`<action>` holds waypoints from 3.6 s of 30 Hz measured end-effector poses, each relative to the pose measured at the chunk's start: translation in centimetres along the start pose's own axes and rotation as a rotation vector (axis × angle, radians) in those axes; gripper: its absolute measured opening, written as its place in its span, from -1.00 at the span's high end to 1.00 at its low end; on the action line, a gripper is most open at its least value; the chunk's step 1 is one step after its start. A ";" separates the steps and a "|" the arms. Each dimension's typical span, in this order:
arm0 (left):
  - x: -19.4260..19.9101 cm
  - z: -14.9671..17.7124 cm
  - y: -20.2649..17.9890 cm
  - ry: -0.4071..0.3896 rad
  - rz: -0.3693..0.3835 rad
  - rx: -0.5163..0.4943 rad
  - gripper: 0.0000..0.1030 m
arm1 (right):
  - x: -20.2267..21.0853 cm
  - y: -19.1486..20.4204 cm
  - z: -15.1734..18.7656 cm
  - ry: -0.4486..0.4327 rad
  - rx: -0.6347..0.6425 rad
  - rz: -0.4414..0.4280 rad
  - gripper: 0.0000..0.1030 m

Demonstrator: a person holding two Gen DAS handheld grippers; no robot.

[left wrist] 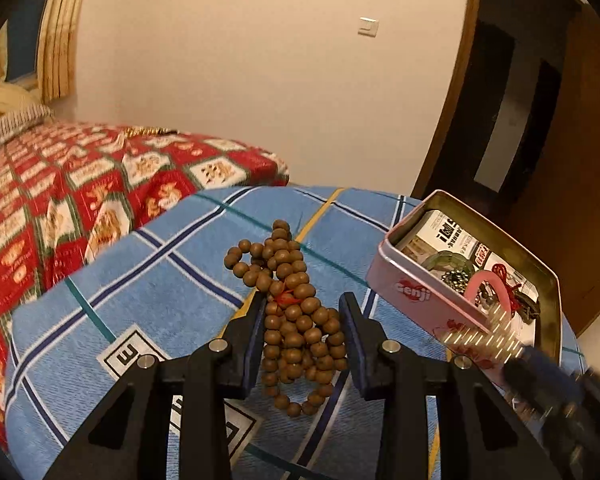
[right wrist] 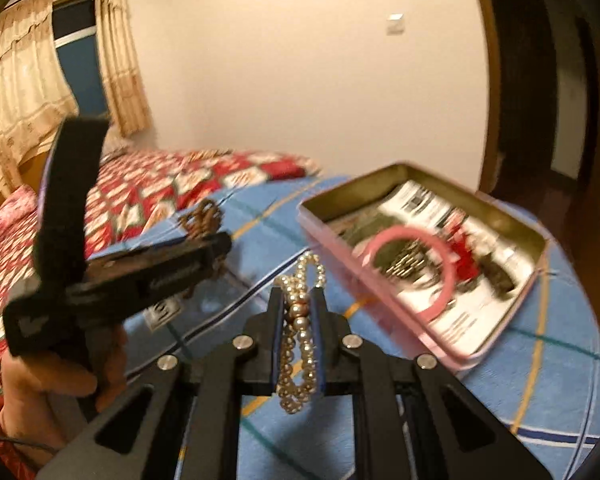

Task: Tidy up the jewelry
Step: 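Grasp the brown wooden bead strand with the left tool while the right tool holds the pearls, then carry the pearls over the tin and open the right tool to drop them, then carry the wooden beads over the tin and open the left tool to drop them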

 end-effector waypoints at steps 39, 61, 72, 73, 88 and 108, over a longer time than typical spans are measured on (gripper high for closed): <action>1.9 1.0 -2.5 -0.079 0.055 -0.104 0.29 | 5.0 -8.1 -0.8 -0.158 -0.247 0.203 0.80; 1.1 -0.4 -11.1 -0.077 0.221 -0.215 0.29 | 3.8 -12.5 -1.2 -0.138 -0.264 0.338 0.71; -5.4 -0.3 -16.7 0.027 0.202 -0.272 0.28 | 3.3 -13.8 -0.2 -0.113 -0.306 0.351 0.72; -5.6 -0.2 -16.7 0.030 0.196 -0.272 0.28 | 3.2 -13.8 -0.2 -0.108 -0.302 0.349 0.72; -6.6 0.2 -16.7 0.047 0.130 -0.268 -0.35 | 3.3 -13.7 -0.4 -0.127 -0.298 0.418 -0.20; -4.5 -0.3 -14.4 -0.086 -0.032 -0.246 -0.39 | 2.3 -14.1 -0.2 -0.123 -0.295 0.447 -0.63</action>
Point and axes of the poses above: each gripper's, at about its wrist camera, not at the fingertips, and x roughly against the way its jaws point, y to its left, z to its underside, the point moved 1 cm from there along -x, roughly the way its jaws point, and after that the axes turned 13 degrees about x, right-handed, at the moved point
